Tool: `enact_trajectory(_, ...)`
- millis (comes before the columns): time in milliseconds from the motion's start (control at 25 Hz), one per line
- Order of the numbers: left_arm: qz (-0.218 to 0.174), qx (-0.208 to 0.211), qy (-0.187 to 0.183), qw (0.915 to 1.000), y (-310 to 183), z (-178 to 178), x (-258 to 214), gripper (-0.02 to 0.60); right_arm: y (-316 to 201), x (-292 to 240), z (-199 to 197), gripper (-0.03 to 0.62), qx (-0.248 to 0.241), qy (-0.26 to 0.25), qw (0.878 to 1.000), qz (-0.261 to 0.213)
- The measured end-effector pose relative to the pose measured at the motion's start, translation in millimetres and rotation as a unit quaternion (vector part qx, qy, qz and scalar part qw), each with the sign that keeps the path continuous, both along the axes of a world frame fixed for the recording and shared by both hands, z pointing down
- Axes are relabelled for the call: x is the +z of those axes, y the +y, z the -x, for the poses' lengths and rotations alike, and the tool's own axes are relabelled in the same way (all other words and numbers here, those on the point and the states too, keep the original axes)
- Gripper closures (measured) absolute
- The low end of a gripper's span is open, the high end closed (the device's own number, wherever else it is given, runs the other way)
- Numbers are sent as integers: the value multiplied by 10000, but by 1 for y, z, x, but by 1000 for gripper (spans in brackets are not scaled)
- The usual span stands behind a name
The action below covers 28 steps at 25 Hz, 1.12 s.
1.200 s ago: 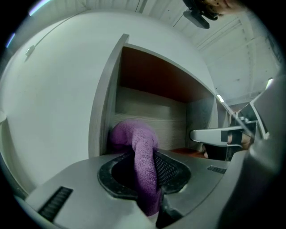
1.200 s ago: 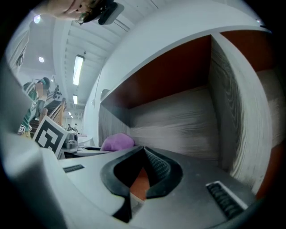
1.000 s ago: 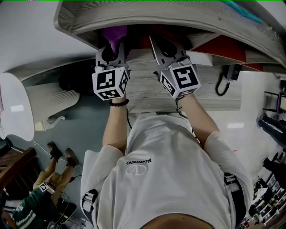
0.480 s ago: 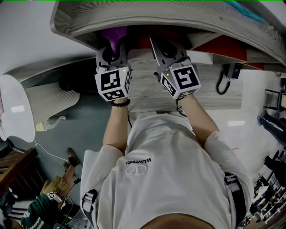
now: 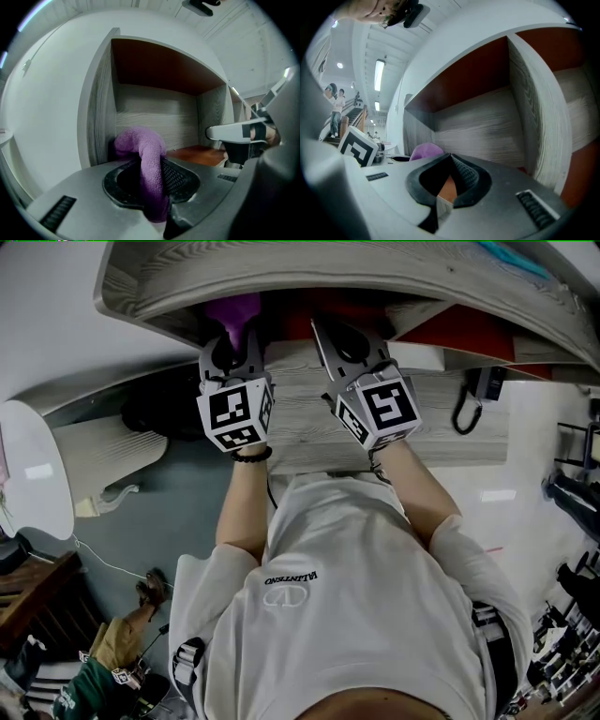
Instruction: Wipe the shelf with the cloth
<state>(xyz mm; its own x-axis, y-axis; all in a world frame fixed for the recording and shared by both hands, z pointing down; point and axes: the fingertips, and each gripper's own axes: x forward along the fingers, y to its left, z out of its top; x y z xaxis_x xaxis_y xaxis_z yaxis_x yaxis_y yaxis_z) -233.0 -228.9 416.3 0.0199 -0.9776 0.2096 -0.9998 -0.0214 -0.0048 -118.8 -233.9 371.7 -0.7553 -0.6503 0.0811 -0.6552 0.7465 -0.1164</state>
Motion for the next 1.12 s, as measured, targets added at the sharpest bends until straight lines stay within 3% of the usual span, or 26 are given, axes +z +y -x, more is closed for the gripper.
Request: enact_trajectory(1120,54,475,27,9989,-12,-86,4,502,11,-3,-51,595,108,-102,9999,30)
